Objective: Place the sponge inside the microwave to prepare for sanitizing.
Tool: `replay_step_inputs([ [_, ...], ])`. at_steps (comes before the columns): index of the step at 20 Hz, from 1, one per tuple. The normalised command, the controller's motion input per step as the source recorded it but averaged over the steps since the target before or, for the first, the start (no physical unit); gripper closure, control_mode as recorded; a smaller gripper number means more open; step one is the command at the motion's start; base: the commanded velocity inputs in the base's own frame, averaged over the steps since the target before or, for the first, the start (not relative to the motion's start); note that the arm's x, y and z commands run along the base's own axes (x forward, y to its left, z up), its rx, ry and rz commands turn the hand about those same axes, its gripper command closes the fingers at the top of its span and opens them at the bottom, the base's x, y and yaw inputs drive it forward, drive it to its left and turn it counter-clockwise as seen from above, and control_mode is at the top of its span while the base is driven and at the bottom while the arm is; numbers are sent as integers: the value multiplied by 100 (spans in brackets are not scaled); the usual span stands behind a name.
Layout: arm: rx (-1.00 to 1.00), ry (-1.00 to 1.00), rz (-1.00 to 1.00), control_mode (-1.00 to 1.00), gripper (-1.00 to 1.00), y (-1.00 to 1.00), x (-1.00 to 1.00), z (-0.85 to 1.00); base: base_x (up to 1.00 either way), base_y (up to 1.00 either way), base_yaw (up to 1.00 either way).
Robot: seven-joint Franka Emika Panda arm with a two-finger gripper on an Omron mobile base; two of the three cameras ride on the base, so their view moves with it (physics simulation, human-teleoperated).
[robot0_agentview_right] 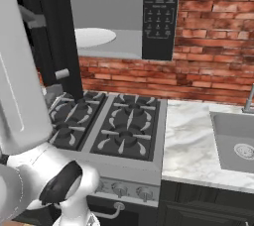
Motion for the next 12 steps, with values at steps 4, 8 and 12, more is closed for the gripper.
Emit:
replay_step_inputs([
  [4, 30, -1, 3, -100, -100, -23, 58, -19, 0, 0, 0],
  [8, 46, 4, 15, -100, -100, -18, 67, -35, 0, 0, 0],
  [12, 34, 4, 29, -100, -100, -6, 68, -36, 0, 0, 0],
])
